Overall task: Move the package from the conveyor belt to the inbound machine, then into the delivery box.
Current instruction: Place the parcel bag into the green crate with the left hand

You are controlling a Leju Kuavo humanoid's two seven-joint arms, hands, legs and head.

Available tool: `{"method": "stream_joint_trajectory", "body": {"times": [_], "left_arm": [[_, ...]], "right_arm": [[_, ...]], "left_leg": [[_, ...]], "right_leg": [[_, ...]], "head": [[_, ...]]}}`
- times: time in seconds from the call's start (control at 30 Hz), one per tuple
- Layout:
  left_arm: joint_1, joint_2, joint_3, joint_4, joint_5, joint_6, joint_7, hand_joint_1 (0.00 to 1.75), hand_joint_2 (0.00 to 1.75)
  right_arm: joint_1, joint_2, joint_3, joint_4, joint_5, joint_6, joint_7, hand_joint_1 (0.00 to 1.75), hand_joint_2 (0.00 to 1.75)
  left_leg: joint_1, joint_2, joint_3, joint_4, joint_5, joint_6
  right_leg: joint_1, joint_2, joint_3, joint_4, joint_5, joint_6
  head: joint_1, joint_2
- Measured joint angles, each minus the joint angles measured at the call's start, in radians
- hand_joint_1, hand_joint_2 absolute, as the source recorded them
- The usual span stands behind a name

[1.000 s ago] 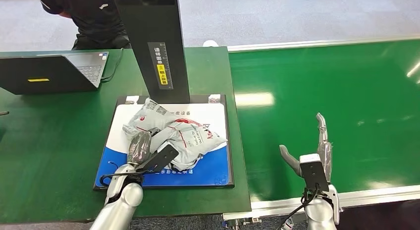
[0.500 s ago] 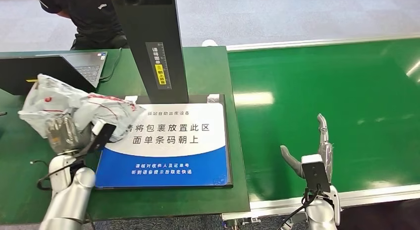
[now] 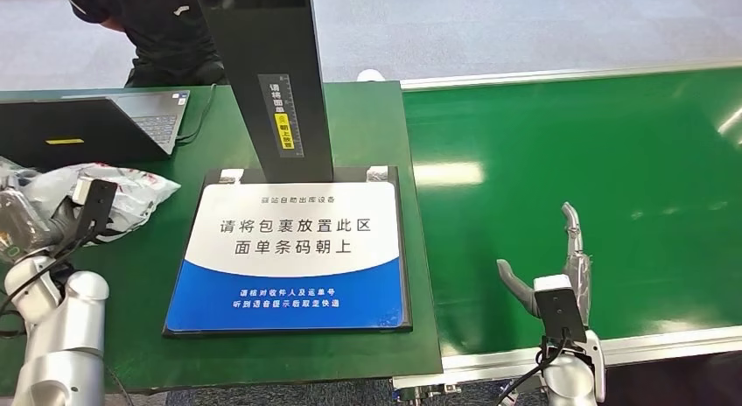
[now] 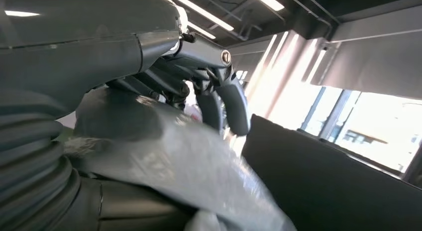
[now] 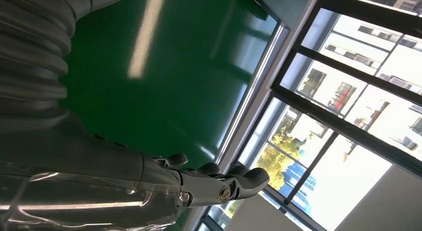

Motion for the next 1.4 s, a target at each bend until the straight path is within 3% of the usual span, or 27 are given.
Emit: {"method": "stream_joint_trajectory", "body": {"times": [0.33,0.53,0.67,0.87,0.93,1.03,1.07,1.13,1.4], "left_arm": [[-0.004,0.0,0.062,0.016,0.018,0.0,-0.006,0.0,1.75],[-0.004,-0.011,0.071,0.022,0.151,-0.011,-0.094,0.0,1.75],[0.019,-0.042,0.045,-0.011,0.336,-0.132,-0.153,0.0,0.0],[0.088,-0.095,-0.055,-0.133,0.558,-0.435,-0.154,0.0,0.0],[0.111,-0.107,-0.086,-0.161,0.679,-0.624,-0.173,0.0,0.0],[0.148,-0.114,-0.13,-0.181,0.929,-1.005,-0.258,0.0,0.0],[0.158,-0.116,-0.141,-0.184,0.974,-1.087,-0.278,0.0,0.0],[0.172,-0.118,-0.157,-0.186,1.006,-1.129,-0.296,0.0,0.0],[0.191,-0.118,-0.182,-0.191,1.016,-1.079,-0.301,0.0,0.0]], "right_arm": [[0.0,0.002,-0.003,0.0,0.004,0.001,0.0,0.0,1.75],[0.001,0.003,-0.004,-0.001,0.006,0.0,0.0,0.0,1.75],[0.004,0.004,-0.004,-0.008,0.007,0.0,-0.002,0.0,1.75],[0.004,0.004,-0.001,-0.008,0.01,0.007,-0.009,0.0,1.75],[0.002,0.004,0.003,-0.006,0.007,0.013,-0.014,0.0,1.75],[-0.009,0.004,0.018,0.004,-0.003,0.021,-0.025,0.0,1.75],[-0.014,0.004,0.024,0.009,-0.004,0.022,-0.027,0.0,1.75],[-0.02,0.004,0.032,0.017,-0.007,0.022,-0.028,0.0,1.75],[-0.031,0.004,0.042,0.037,-0.012,0.022,-0.032,0.0,1.75]], "left_leg": [[0.0,0.0,0.0,0.0,0.0,0.0],[0.0,0.0,0.0,0.0,0.0,0.0],[0.0,0.0,0.0,0.0,0.0,0.0],[-0.001,0.0,0.0,0.0,0.0,0.0],[-0.001,0.0,0.0,0.0,0.0,0.0],[-0.001,0.0,0.0,0.0,0.0,0.0],[-0.001,0.0,0.0,0.0,0.0,0.0],[-0.001,0.0,0.0,0.0,0.0,0.0],[0.0,-0.001,0.0,0.0,0.0,0.0]], "right_leg": [[0.0,0.0,0.0,0.0,0.0,0.0],[0.0,0.0,0.0,0.0,0.0,0.0],[0.0,0.0,0.0,0.0,0.0,0.0],[-0.001,0.0,0.0,0.0,0.0,0.0],[-0.001,0.0,0.0,0.0,0.0,0.0],[-0.001,0.0,0.0,0.0,0.0,0.0],[-0.001,0.0,0.0,0.0,0.0,0.0],[-0.001,0.0,0.0,0.0,0.0,0.0],[-0.001,0.0,0.0,0.0,0.0,0.0]], "head": [[0.0,0.0],[0.0,0.0],[0.0,0.0],[0.0,0.0],[0.0,0.0],[0.0,0.0],[0.0,0.0],[0.0,0.0],[0.0,0.0]]}}
